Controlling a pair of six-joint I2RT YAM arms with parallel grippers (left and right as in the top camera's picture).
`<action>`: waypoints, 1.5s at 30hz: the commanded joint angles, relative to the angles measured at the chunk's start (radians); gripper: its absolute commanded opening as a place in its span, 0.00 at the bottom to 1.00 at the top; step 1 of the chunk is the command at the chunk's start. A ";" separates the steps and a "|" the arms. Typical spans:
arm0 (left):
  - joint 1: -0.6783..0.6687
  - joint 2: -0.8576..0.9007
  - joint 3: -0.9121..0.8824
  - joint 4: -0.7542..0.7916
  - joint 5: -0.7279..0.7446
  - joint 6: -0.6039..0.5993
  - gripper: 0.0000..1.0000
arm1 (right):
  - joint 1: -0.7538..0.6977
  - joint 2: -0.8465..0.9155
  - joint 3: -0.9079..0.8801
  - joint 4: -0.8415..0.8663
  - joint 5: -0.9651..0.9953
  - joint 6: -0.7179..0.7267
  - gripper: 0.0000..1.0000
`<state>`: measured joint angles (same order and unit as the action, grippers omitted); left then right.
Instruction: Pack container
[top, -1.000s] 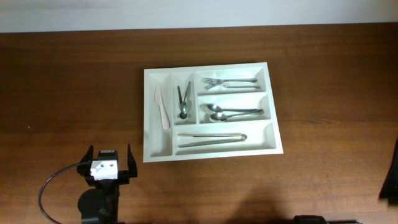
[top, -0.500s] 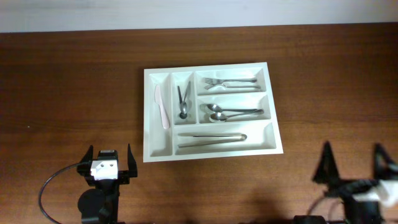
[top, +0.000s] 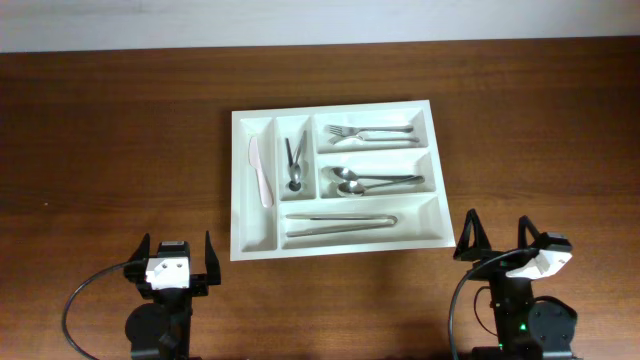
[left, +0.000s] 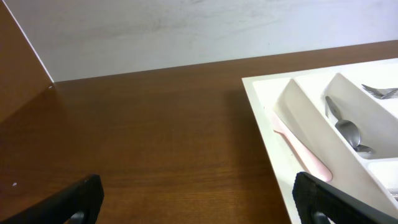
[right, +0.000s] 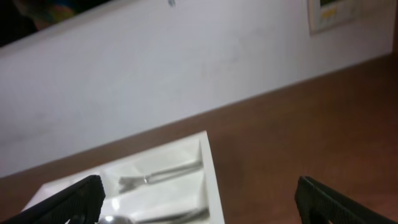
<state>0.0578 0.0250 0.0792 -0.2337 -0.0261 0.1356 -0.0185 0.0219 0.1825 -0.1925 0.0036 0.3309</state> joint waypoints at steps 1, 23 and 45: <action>-0.006 -0.008 -0.008 0.006 0.011 0.016 0.99 | 0.005 -0.018 -0.038 0.014 0.010 0.018 0.99; -0.006 -0.008 -0.008 0.006 0.011 0.016 0.99 | 0.005 -0.018 -0.146 0.050 0.004 -0.276 0.99; -0.006 -0.008 -0.008 0.006 0.011 0.016 0.99 | 0.005 -0.017 -0.146 0.049 0.005 -0.275 0.99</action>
<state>0.0578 0.0250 0.0792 -0.2337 -0.0261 0.1356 -0.0185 0.0158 0.0483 -0.1486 0.0036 0.0662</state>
